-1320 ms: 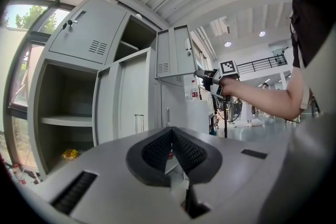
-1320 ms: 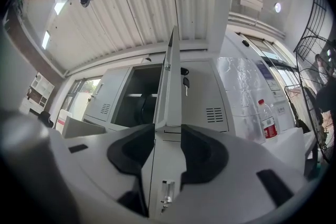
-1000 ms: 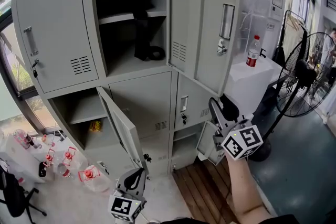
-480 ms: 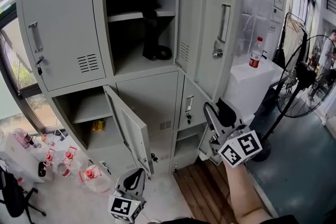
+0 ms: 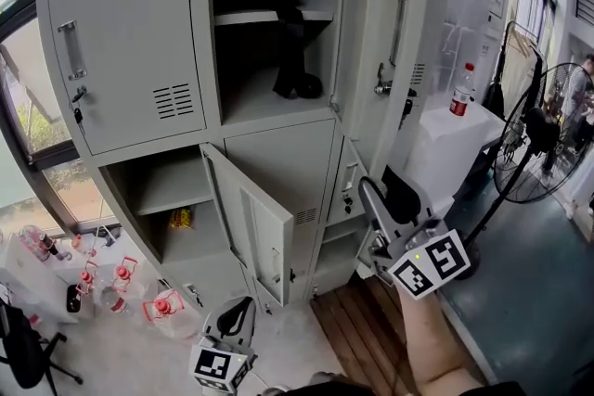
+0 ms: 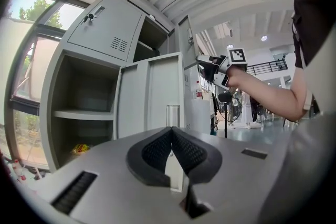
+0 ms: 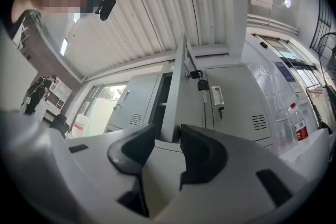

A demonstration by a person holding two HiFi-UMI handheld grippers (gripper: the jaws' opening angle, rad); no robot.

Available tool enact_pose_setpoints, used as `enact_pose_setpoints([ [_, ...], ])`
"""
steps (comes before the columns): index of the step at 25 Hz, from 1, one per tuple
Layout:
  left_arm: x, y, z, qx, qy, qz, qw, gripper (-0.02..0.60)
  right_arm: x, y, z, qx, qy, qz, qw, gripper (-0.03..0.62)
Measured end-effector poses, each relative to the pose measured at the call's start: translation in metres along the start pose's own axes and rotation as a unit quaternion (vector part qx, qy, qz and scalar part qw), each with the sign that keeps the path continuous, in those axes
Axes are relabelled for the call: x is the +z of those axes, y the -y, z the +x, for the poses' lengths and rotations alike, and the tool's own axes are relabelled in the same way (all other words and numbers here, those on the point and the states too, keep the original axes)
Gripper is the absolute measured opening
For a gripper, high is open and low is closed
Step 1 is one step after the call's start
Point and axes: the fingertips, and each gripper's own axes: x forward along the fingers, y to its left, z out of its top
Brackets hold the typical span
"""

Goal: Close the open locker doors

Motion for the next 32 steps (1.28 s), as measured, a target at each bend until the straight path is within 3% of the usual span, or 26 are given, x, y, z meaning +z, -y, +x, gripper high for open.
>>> enact_pose_setpoints([
  [18,-0.022,-0.047,-0.031,0.028,-0.019,-0.025,0.9991,0.008,-0.009,-0.056,0.051,0.056,0.012,0.022,0.998,0.112],
  [32,-0.021,-0.071,-0.014,0.099,-0.016,-0.020,0.9947,0.008,-0.024,-0.085,0.101,0.182,0.018,0.030,0.983,0.117],
])
